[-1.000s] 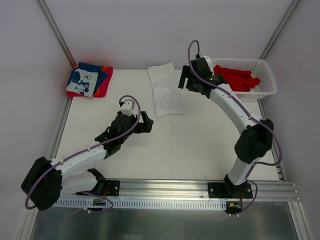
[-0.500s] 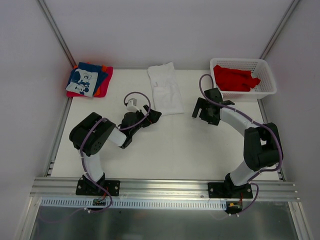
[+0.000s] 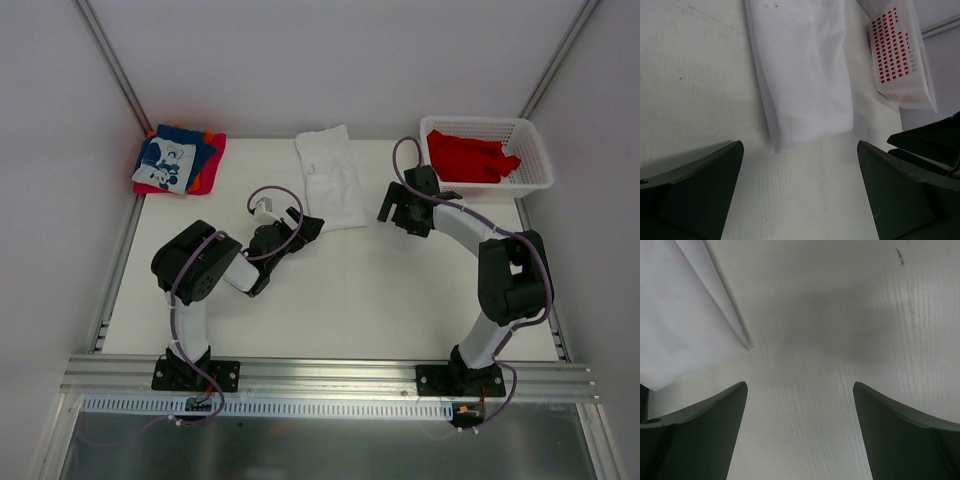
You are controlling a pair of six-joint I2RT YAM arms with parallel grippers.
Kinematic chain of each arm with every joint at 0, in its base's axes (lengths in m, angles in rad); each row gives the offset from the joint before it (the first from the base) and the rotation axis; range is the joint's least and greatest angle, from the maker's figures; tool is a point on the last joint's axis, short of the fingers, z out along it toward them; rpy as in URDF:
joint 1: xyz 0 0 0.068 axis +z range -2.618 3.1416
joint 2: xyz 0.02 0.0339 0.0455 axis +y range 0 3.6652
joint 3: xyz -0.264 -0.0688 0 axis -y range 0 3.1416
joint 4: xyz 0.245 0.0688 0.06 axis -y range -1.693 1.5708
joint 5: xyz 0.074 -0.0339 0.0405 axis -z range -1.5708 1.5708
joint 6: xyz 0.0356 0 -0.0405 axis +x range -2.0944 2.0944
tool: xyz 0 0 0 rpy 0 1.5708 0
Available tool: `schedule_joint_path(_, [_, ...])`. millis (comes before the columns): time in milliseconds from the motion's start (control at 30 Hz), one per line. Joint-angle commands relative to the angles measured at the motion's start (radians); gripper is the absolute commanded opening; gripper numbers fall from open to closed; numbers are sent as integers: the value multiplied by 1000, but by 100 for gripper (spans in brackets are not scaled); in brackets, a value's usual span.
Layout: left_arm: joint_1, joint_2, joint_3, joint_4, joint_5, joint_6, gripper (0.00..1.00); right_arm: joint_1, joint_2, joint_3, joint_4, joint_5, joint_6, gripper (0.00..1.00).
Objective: Fold and stack the t-shirts
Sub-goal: Fold the tshirt
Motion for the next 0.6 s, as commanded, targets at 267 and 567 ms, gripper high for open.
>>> schedule_joint_path(267, [-84, 61, 128, 72, -121, -219, 99, -55, 21, 155, -27, 17, -21, 91])
schedule_joint_path(567, [-112, 66, 162, 36, -150, -212, 99, -95, -16, 129, -42, 9, -40, 91])
